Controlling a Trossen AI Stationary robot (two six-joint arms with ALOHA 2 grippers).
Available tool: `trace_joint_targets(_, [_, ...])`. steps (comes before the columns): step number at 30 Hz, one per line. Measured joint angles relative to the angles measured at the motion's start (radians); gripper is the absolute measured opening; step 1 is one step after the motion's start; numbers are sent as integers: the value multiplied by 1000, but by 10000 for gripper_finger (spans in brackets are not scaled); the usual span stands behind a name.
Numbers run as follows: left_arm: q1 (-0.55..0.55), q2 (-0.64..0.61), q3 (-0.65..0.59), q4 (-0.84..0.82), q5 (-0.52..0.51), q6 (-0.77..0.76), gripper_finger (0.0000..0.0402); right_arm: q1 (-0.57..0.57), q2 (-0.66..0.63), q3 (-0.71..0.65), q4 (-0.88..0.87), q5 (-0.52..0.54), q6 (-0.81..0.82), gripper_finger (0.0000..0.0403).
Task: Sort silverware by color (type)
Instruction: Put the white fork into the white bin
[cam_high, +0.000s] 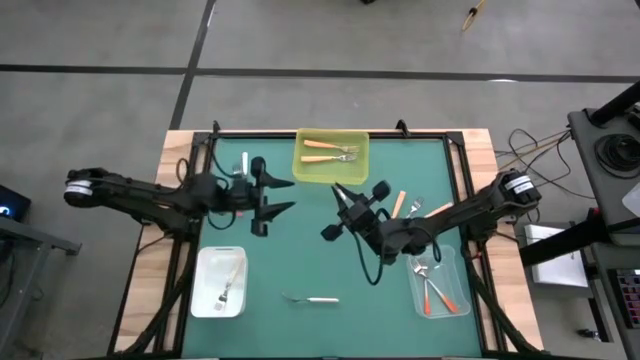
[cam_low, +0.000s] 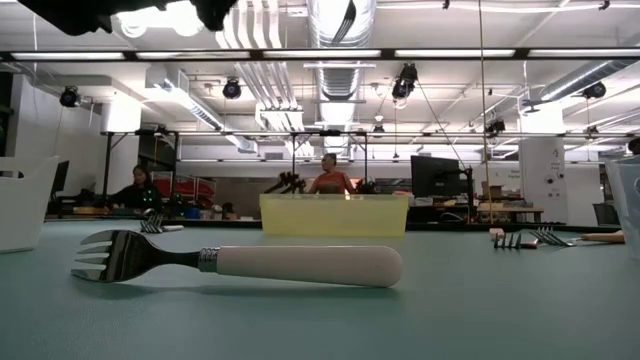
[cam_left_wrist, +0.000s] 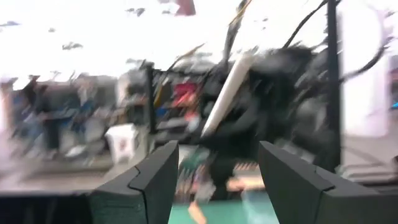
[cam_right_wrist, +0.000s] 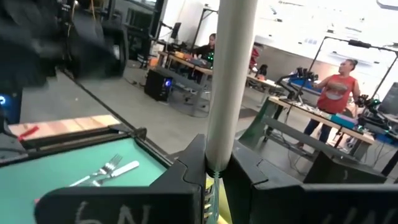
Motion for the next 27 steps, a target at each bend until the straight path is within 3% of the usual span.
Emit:
trace_joint_targets(3, [-2, 15, 6, 68, 47, 9, 202, 0, 17, 0, -3, 0, 0, 21])
trace_joint_targets(18, [-48, 228, 200, 58, 70, 35, 201, 0, 24, -1, -20, 5, 15, 21])
trace_joint_targets(27, [-64, 321, 297, -12, -94, 62, 201, -2, 31, -1, -35, 34, 8, 21])
